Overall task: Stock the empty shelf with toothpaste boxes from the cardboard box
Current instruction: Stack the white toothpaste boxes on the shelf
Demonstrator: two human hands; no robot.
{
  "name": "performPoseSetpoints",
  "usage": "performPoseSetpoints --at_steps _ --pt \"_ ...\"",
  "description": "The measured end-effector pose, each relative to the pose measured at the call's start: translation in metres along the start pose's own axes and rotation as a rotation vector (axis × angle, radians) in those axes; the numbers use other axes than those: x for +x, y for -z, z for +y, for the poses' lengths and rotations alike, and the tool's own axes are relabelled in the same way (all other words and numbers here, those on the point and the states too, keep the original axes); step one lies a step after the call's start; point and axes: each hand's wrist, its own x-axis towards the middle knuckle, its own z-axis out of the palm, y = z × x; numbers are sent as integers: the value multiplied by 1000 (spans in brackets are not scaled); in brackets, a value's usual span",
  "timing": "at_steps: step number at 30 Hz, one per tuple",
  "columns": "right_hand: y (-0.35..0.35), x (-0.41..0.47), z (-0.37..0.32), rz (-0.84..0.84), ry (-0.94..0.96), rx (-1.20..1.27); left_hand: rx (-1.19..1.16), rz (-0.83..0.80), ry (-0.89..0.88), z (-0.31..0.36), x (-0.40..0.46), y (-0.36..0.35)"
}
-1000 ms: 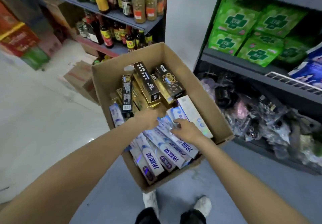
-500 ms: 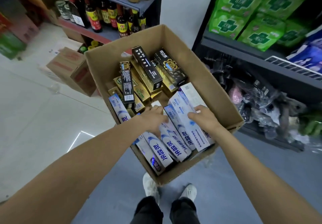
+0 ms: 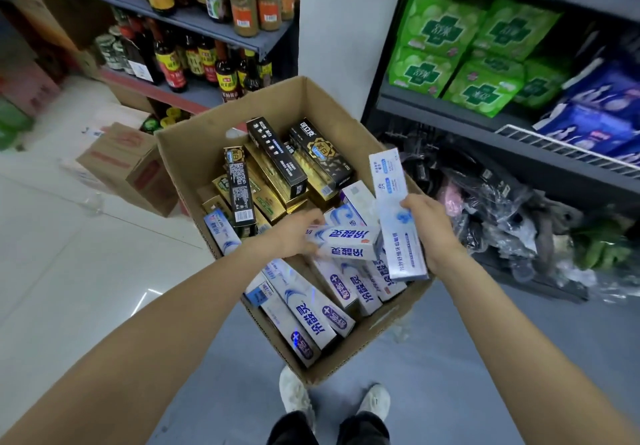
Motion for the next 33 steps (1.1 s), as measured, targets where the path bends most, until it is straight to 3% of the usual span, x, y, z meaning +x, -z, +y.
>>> performPoseSetpoints --at_steps 3,7,10,13,18,25,28,30,33 --pt "11 2 -21 34 10 126 -68 19 -1 15 1 13" --pt "39 -2 -40 0 -12 259 -581 48 107 46 5 31" --pt "65 -4 -47 -40 -38 338 -919 -62 104 86 15 42" --pt "94 1 -53 -49 -48 411 -1097 -165 32 138 32 48" --pt "157 13 -75 -9 14 383 -1178 -217 -103 231 69 41" --pt "274 51 -119 18 163 427 -1035 13 -89 369 122 27" --pt "320 65 -137 27 247 473 -1105 36 -156 417 149 21" --pt "348 73 -148 56 358 389 -1159 15 -191 446 164 17" --pt "388 84 -165 94 574 62 -1223 -2 -200 483 187 15"
